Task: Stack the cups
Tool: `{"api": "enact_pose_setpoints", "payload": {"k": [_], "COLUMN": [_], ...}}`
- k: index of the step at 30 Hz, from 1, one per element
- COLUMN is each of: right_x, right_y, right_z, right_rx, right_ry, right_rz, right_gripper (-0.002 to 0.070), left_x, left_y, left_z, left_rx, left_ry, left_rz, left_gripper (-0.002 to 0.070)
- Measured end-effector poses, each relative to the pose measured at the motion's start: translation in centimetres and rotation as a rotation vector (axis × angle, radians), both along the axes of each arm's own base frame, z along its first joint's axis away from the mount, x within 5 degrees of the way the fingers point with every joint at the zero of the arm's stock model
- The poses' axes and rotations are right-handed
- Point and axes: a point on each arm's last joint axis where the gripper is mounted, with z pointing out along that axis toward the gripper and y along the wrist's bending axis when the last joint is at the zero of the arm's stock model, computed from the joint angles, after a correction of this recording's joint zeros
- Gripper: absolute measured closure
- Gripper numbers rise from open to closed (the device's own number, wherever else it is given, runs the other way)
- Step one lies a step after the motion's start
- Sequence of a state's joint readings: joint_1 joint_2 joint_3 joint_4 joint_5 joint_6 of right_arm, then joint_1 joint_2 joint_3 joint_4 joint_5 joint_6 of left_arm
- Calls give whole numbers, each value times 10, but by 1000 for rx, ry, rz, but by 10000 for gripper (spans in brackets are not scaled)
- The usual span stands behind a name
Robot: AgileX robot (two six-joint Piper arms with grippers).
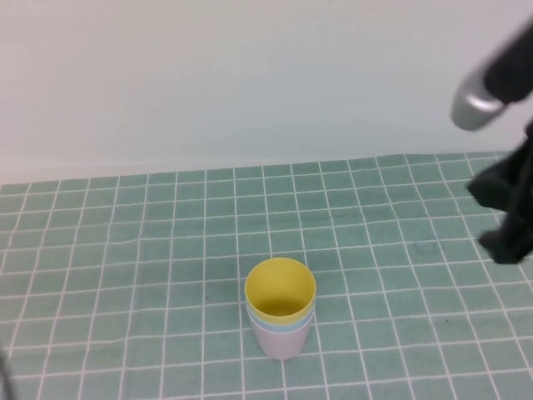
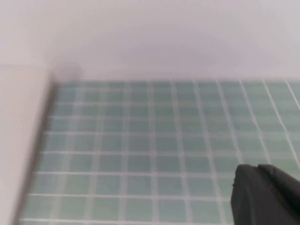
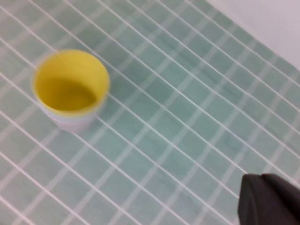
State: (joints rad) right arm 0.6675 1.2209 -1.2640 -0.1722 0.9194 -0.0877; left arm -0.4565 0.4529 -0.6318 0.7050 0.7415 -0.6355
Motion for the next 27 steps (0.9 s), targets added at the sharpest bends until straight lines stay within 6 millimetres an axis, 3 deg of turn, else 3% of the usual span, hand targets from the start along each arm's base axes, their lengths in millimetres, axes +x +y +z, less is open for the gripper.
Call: {"api": "enact_pose_setpoints", "payload": {"k": [3,7,10,13,17,20,24,27], "right_x": [-7,-23,-47,-77,-110,-132,-145,-148], "right_y": [-25,-70,-102,-122,-135,-139,-141,-141], "right_z": [-12,-25,-42,-63,-92,-116,-152,-178], "right_rx": [-13,97,205,282,343,383,392,392], "right_ry": [-21,-117,-213,-299,-381,-426,-437,-405], "right_rz": [-74,-231,-359,-449,-533,-583,-612,-623], "right_gripper": [675,676,676,676,677,677,678,678], "left_x": [-27,-61,-78,-88,-84,-72,-57,-48], "left_y": [22,41,46,46,41,28,1,-18], "left_z": [8,12,12,12,13,-1,-40,-76], "left_rx": [1,4,-32,-130,-280,-350,-314,-242], "left_ry": [-111,-234,-305,-363,-434,-422,-300,-319], "left_rz": [129,268,291,279,235,124,-113,-309], "left_gripper": [676,676,676,676,676,676,676,676]}}
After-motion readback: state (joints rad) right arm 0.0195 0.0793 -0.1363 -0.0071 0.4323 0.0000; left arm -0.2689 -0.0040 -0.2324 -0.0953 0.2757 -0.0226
